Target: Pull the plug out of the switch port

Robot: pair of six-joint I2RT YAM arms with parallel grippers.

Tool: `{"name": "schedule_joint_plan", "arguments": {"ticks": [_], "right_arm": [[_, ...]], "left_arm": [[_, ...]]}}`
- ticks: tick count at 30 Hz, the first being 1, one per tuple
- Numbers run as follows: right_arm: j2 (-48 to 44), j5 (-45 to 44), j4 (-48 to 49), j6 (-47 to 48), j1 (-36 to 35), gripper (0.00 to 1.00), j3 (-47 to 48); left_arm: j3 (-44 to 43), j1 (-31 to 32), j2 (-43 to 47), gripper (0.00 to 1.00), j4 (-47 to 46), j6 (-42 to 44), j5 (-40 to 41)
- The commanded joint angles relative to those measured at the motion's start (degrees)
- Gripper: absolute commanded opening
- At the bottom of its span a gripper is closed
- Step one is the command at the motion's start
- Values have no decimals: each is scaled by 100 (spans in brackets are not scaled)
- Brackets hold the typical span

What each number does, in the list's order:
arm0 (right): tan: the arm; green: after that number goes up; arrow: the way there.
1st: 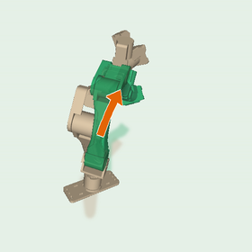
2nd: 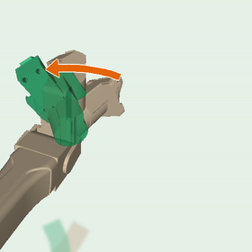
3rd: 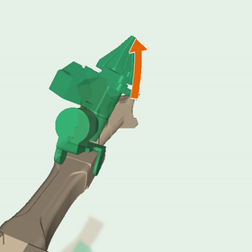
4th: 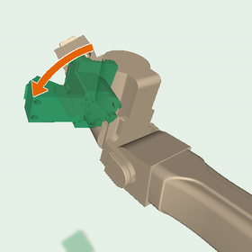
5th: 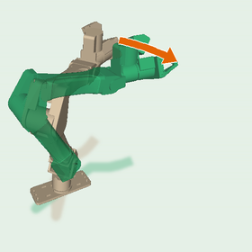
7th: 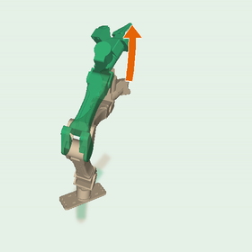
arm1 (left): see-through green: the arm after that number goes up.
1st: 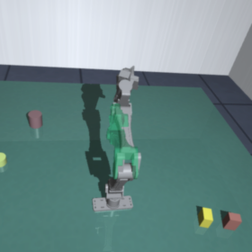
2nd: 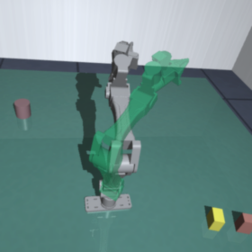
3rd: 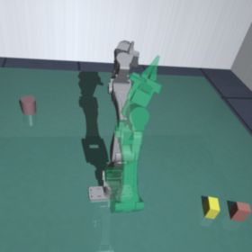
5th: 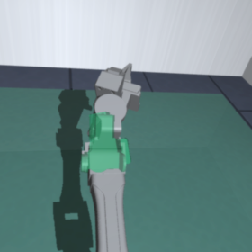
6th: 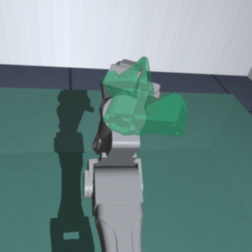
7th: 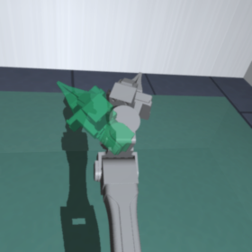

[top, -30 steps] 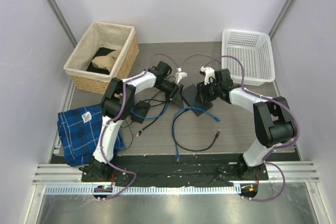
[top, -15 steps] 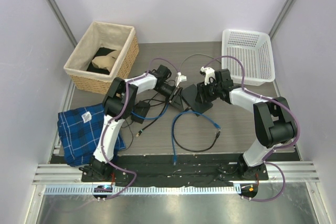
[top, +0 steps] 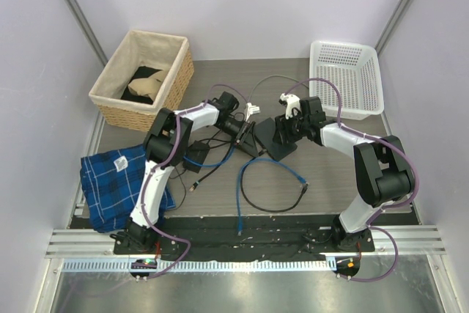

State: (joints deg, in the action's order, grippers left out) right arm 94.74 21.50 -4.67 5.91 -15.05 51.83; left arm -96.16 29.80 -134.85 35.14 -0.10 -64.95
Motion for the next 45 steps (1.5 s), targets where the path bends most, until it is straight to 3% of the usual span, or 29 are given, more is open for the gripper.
{"name": "schedule_joint_plan", "arguments": {"ticks": [1, 7, 15, 18, 26, 31, 41, 45], "right_arm": [[238, -295, -825, 41, 2, 55, -235], [203, -321, -869, 42, -7, 55, -270], [159, -357, -931, 77, -7, 56, -314], [185, -357, -966, 77, -7, 56, -297], [238, -392, -1010, 24, -7, 56, -226], [335, -383, -1036, 15, -7, 56, -165], [502, -348, -1054, 6, -7, 55, -86], [502, -348, -1045, 6, -7, 55, -103]], "left_arm": [[-113, -71, -314, 52, -876, -990, 184], [-245, -18, -577, 52, -1641, -2072, 334], [-351, 61, -763, 48, -1791, -2267, 456], [-307, 131, -622, 47, -1738, -2144, 886], [378, 193, -262, 43, -2344, -2530, 1808], [1257, 307, 265, 43, -3485, -3160, 2021], [1363, 439, 73, 40, -3953, -3567, 1995], [1354, 430, -33, 40, -4198, -3497, 1530]]}}
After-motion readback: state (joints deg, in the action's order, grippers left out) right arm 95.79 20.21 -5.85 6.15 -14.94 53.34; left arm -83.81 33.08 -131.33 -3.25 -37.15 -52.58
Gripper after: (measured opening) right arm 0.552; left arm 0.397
